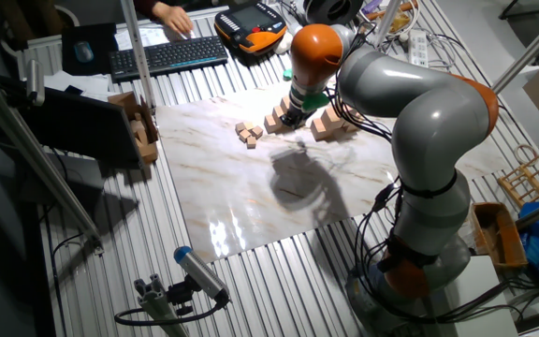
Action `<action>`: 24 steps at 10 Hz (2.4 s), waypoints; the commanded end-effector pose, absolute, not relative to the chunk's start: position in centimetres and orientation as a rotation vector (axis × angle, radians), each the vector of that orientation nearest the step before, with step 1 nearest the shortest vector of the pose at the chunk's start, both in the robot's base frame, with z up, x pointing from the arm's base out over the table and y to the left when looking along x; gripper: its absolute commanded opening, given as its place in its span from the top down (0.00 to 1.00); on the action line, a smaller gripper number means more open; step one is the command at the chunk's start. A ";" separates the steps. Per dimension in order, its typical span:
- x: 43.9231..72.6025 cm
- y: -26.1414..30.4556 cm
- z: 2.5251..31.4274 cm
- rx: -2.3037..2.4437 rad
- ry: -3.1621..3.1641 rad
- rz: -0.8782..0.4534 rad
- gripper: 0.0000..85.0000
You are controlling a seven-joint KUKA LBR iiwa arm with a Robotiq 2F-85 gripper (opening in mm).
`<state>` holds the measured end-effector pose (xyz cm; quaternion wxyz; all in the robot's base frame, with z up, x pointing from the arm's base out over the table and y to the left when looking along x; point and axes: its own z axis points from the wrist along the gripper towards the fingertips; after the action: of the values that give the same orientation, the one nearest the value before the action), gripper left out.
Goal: Stack the blocks into a pyramid shape
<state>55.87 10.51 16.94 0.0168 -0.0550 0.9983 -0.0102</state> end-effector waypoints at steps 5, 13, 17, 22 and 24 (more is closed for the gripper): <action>55.8 10.3 16.8 -0.166 3.099 -0.029 1.00; 55.7 10.5 16.6 -0.134 3.096 -0.022 1.00; 55.7 10.5 16.6 -0.125 3.093 -0.022 1.00; 55.7 10.7 16.6 -0.103 3.098 -0.011 1.00; 55.8 10.7 16.5 -0.103 3.098 -0.021 1.00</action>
<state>55.81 10.67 16.48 0.0212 -0.0332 0.9992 -0.0068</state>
